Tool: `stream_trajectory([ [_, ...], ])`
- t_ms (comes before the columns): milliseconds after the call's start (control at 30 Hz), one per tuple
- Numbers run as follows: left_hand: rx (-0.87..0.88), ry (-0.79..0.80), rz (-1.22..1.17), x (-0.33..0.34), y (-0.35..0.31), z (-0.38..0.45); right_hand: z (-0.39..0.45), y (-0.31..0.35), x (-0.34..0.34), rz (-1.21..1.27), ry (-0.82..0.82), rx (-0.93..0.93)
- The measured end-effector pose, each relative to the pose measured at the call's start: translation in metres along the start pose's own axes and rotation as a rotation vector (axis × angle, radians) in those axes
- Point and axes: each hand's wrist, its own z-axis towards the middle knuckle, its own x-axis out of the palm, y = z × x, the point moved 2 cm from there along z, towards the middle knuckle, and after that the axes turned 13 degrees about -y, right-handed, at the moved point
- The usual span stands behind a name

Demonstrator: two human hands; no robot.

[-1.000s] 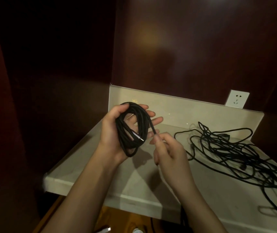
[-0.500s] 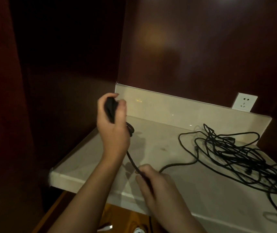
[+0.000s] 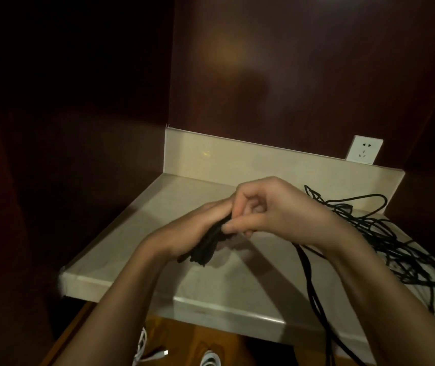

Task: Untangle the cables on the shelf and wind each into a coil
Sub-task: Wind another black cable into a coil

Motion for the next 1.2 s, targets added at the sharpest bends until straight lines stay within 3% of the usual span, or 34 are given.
stream_trajectory([
  [100, -0.121, 0.075, -0.230, 0.001, 0.002, -0.001, 0.006, 0.001, 0.005, -0.070, -0.136, -0.101],
  [167, -0.195, 0.204, -0.224, -0.005, 0.005, -0.004, 0.008, 0.000, 0.008, -0.074, -0.213, -0.138],
  [233, -0.189, 0.292, -0.186, -0.010, 0.007, -0.010, 0.010, -0.007, 0.008, 0.014, -0.215, -0.074],
  [300, -0.174, 0.280, -0.207, -0.013, 0.005, -0.010, 0.010, -0.017, 0.007, 0.161, -0.175, 0.036],
  [400, -0.178, 0.252, -0.393, -0.017, 0.004, -0.005, 0.001, -0.028, 0.008, 0.401, -0.172, 0.163],
  [567, -0.132, 0.294, -0.718, -0.017, -0.004, -0.002, -0.006, -0.019, 0.012, 0.288, -0.497, 0.119],
  [667, -0.033, 0.217, -0.813, -0.014, -0.022, -0.003, -0.008, -0.021, 0.019, 0.067, -0.645, 0.021],
  [733, -0.036, 0.038, -0.822, -0.016, -0.028, -0.006, -0.014, -0.034, 0.028, 0.028, -0.665, 0.024],
  [833, -0.070, -0.211, -0.719, -0.019, -0.020, -0.002, -0.017, -0.057, 0.042, 0.057, -0.667, 0.174],
  [933, -0.123, -0.357, -0.739, -0.015, -0.012, 0.002, -0.014, -0.063, 0.052, 0.208, -0.668, 0.316],
  [1100, -0.111, -0.386, -0.922, -0.014, -0.012, 0.003, -0.022, -0.048, 0.070, -0.005, -0.588, 0.154],
  [1200, -0.112, -0.284, -1.054, -0.012, -0.011, 0.001, -0.026, -0.043, 0.082, -0.024, -0.568, 0.104],
])
